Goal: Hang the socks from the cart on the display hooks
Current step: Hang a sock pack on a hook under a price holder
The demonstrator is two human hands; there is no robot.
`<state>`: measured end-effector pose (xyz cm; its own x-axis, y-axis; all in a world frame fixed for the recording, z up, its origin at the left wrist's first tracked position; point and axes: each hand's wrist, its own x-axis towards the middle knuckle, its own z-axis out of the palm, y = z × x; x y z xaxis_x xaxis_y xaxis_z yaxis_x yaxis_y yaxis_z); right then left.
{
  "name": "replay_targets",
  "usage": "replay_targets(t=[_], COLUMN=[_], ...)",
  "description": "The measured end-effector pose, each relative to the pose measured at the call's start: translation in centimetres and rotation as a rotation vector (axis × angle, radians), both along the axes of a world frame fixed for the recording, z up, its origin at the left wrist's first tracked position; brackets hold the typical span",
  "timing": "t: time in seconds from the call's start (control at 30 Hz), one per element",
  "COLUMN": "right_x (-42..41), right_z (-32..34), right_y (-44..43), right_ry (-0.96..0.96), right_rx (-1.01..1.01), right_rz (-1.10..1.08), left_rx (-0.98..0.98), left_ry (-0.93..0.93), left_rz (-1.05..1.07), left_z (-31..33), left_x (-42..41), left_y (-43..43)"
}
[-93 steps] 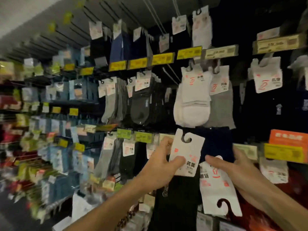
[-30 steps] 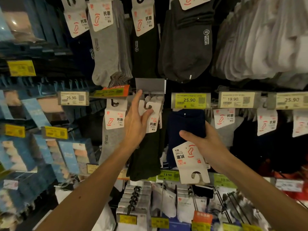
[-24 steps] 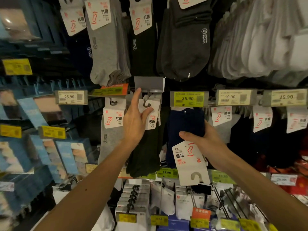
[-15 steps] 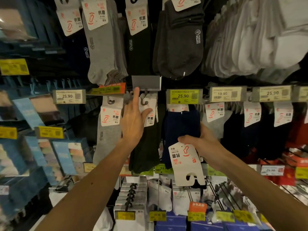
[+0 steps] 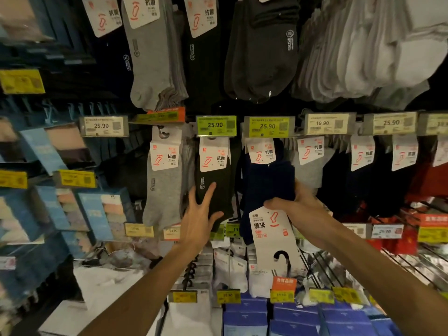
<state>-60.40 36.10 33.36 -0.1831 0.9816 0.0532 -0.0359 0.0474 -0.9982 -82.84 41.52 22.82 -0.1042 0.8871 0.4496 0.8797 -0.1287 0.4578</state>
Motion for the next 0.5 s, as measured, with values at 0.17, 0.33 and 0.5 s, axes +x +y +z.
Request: replay_targets(t=[0.17, 0.33, 0.5], right_x=[-0.5, -0.7, -0.2], right_z=[-0.1, -0.1, -0.1], right_y=[0.0, -0.8, -1.2], right_ry=[0.011, -0.001, 0.099], right_rx=[-0.06, -0.118, -0.289], right_rz=[0.055, 0.111, 0.038], left_rx=[-0.064, -0.113, -0.143], left_ry=[0.113, 0.399, 0.526], left_rz=[0.133, 0.222, 0.104], left_z=[0.9, 1.8, 3.9], left_x=[0.3, 0.5, 1.1], left_y=[1.5, 1.7, -2.7])
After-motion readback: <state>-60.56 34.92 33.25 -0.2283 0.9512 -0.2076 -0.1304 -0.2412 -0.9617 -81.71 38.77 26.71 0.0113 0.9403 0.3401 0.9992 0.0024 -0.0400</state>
